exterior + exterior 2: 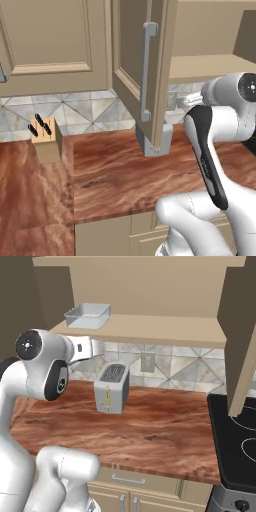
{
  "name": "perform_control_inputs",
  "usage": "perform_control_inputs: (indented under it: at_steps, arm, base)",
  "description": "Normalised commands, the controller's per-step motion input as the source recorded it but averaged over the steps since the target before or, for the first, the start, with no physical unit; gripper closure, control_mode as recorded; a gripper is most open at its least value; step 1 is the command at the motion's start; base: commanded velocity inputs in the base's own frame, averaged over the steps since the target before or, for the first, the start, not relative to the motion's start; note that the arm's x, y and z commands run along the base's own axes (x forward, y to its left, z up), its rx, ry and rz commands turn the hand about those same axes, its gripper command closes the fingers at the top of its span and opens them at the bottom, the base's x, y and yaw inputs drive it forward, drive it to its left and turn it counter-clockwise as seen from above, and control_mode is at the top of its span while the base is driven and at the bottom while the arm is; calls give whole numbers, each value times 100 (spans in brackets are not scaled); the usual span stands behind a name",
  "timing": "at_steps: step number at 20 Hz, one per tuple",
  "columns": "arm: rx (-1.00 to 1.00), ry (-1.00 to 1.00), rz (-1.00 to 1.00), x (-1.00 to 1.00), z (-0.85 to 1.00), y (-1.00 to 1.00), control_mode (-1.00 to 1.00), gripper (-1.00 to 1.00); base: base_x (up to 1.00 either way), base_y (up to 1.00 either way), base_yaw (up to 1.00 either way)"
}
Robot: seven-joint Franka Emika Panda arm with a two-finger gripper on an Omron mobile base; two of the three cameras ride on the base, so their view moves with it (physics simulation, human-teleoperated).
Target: Retrieve the tupperware and aluminum foil from the cabinet and place them on the dining counter near the plate with lime and squash to prepare for storing leftovers.
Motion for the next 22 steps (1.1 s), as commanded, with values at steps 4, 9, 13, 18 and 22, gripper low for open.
perform_control_inputs:
  at_steps: [4,9,13,18,22]
  arm:
    - [0,-25,0,32,68,0,-100,-100]
    - [0,-14,0,24,67,0,-100,-100]
    - [0,0,0,29,58,2,-100,-100]
    - [0,0,0,26,22,10,-100,-100]
    - [0,6,0,35,4,11,-100,-100]
  base:
    - [0,0,0]
    - [0,0,0]
    - [0,0,0]
    - [0,0,0]
    - [0,0,0]
